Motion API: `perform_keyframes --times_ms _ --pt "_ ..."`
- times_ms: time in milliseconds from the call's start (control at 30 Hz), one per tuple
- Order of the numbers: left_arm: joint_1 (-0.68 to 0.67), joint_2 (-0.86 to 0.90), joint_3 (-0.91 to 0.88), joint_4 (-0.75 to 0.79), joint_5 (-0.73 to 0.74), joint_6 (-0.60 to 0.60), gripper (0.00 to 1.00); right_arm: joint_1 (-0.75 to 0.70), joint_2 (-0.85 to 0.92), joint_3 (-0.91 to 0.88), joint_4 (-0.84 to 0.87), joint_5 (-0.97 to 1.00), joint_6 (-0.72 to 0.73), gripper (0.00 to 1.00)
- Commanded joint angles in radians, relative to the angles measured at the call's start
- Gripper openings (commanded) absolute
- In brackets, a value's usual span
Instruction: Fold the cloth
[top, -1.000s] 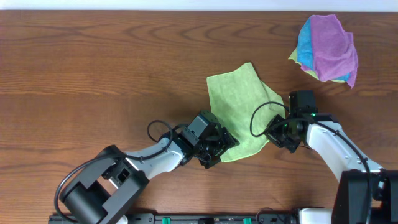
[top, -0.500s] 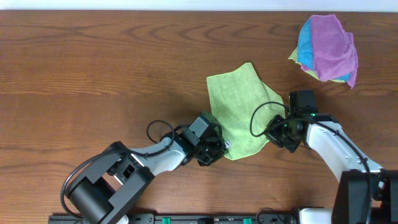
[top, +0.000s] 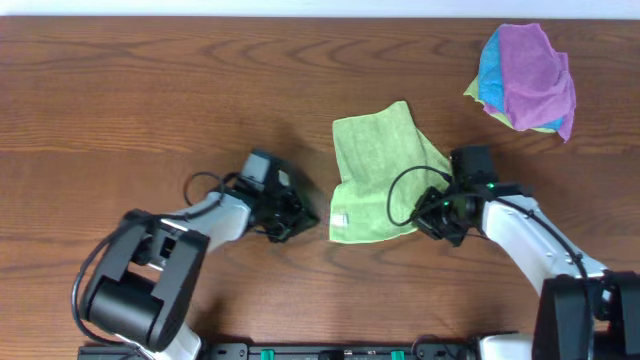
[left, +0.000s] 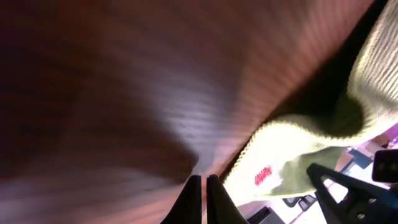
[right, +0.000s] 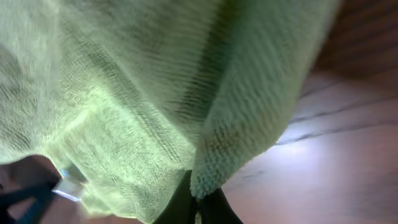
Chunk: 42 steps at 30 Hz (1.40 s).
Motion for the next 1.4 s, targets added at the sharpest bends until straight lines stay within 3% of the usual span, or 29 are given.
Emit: perform_keyframes --times_ms 0,167,367,433,733,1000,1100,1300,1367 --pt "0.042 0.008 -0.006 -0.012 0.072 0.108 0.06 0.079 -0.016 0.018 0.023 -0.01 0.039 0.01" --pt "0.051 0.008 -0.005 -0.012 0.101 0.126 0.06 0.174 -0.016 0.018 0.083 0.001 0.107 0.01" --pt "0.051 0.008 -0.005 -0.092 0.101 0.188 0.06 0.173 -0.016 0.018 0.098 0.004 0.117 0.01" --pt "0.051 0.008 -0.005 -0.139 0.09 0.22 0.16 0.171 -0.016 0.019 0.098 0.004 0.117 0.01" --pt "0.005 0.009 -0.005 -0.166 0.023 0.228 0.43 0.171 -0.016 0.019 0.1 -0.002 0.122 0.01" --pt "-0.099 0.009 -0.005 -0.078 -0.068 0.151 0.47 0.171 -0.016 0.019 0.1 -0.004 0.125 0.01" --pt "-0.114 0.009 -0.005 -0.044 -0.103 0.132 0.4 0.171 -0.016 0.019 0.1 -0.005 0.125 0.01" --pt "-0.114 0.009 -0.005 -0.026 -0.173 0.148 0.06 0.171 -0.016 0.019 0.1 -0.02 0.124 0.01" --pt "-0.114 0.009 -0.005 -0.002 -0.18 0.164 0.06 0.171 -0.016 0.019 0.1 -0.027 0.124 0.01"
